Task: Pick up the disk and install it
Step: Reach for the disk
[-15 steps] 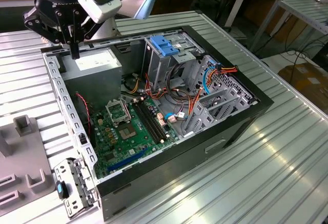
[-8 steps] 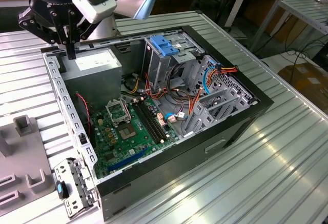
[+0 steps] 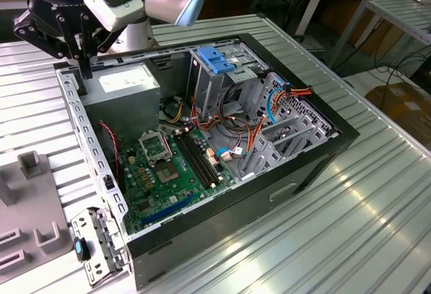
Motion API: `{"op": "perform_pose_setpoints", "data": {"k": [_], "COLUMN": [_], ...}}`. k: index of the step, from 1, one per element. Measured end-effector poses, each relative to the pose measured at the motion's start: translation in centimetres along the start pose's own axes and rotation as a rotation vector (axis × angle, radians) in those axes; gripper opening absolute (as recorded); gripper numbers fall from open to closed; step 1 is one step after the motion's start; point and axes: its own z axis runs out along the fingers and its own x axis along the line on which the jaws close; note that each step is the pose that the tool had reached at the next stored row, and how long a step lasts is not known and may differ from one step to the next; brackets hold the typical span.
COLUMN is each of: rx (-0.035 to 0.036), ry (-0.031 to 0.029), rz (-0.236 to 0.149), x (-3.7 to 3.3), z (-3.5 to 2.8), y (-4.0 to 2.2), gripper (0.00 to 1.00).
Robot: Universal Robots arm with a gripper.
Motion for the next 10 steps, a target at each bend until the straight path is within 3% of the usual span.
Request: {"op": "perform_pose_setpoints", "data": {"k": [10], "rx": [0.0000], "ry": [0.0000], "rz": [0.000], "x": [1.26], "z": [-0.03], "y": [0.04], "gripper": [0.11]}}
